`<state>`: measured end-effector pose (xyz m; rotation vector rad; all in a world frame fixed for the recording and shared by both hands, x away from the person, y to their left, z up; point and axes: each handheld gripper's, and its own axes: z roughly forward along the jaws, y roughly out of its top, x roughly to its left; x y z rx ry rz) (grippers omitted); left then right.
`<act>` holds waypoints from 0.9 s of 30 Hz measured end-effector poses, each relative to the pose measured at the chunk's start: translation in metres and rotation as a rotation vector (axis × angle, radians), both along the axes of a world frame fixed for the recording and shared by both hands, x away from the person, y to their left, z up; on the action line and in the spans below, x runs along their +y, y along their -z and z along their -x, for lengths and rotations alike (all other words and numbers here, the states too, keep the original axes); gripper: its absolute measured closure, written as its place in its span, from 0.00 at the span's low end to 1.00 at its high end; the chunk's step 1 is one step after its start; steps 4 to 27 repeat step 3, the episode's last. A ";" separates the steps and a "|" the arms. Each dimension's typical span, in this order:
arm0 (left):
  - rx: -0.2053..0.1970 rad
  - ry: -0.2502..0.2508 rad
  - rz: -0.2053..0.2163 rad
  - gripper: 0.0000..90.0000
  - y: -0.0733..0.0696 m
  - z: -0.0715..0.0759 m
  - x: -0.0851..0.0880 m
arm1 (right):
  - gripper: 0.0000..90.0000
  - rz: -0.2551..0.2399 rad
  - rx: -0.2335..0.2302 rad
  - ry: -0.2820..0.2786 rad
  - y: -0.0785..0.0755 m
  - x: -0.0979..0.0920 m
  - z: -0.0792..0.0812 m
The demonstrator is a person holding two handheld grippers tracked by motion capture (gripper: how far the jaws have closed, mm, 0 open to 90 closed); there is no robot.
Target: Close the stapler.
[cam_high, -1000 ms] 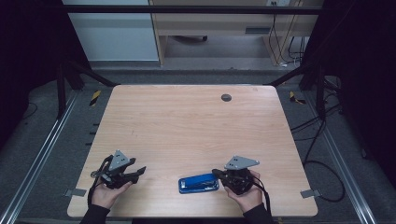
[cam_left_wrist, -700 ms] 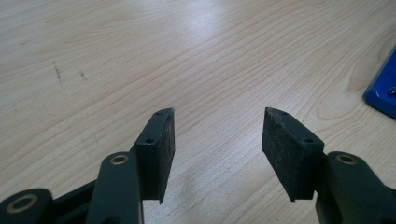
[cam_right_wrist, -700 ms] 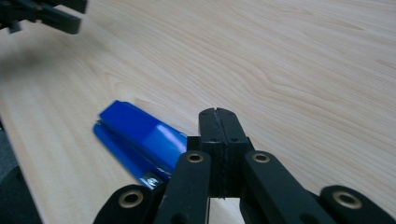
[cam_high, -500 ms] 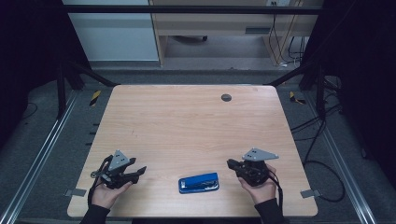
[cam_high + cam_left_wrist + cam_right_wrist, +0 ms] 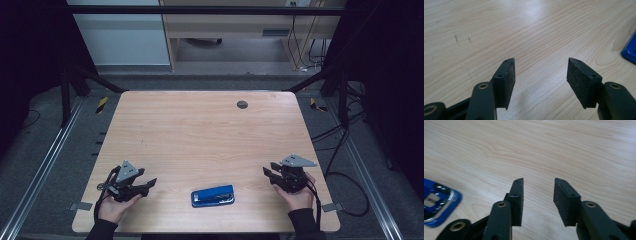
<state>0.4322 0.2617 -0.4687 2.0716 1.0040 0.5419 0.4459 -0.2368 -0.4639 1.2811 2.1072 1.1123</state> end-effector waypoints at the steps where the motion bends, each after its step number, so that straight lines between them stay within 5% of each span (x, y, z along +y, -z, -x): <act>1: 0.001 -0.002 0.001 0.43 0.000 0.000 0.000 | 0.62 -0.002 -0.003 0.014 0.001 -0.004 -0.001; 27: -0.001 -0.007 0.007 0.42 0.000 -0.001 0.000 | 0.61 0.011 -0.001 0.028 0.002 -0.009 -0.004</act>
